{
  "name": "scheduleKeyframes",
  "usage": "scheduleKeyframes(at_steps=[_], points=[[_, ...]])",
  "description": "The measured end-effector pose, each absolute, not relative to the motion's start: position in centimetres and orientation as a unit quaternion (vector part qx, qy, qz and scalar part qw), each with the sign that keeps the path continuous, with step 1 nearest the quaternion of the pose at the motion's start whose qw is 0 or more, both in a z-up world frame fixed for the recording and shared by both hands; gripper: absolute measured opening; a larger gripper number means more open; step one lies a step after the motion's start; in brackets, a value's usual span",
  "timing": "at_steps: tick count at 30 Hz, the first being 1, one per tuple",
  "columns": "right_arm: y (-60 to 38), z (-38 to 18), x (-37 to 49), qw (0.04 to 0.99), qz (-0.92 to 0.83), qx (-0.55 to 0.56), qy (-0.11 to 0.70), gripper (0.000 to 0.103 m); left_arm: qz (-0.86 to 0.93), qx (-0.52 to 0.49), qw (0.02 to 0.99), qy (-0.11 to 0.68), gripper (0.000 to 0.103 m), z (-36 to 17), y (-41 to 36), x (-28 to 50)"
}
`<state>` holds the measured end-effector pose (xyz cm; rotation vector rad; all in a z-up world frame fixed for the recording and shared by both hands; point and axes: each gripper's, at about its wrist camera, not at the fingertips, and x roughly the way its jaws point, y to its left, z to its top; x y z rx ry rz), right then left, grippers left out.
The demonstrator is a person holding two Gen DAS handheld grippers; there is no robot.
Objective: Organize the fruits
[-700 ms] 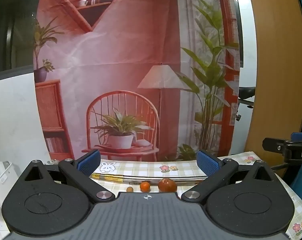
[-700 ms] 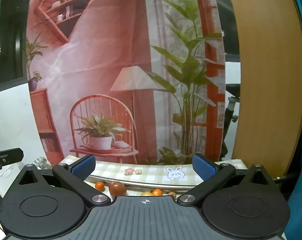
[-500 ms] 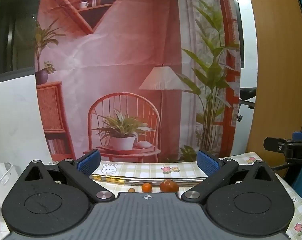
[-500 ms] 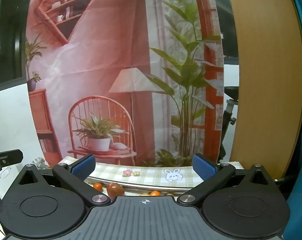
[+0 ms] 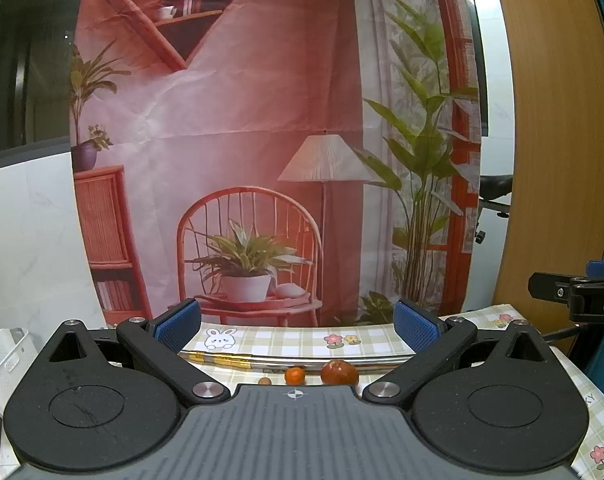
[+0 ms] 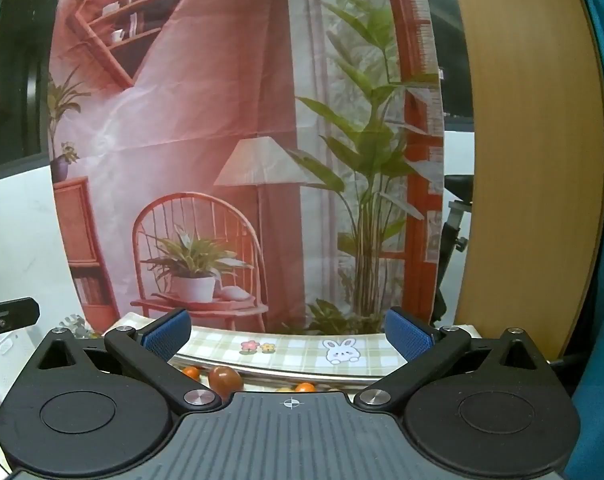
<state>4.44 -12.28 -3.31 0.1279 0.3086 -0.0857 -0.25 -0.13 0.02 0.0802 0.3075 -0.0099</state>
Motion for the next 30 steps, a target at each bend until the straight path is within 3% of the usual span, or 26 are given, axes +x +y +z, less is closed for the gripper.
scheduleKeyframes(at_steps=[30], points=[[-12.12, -3.21, 4.32, 0.986, -0.038, 0.061, 0.151, 0.103, -0.004, 0.039, 0.989, 0.145, 0.103, -0.03, -0.26, -0.83]])
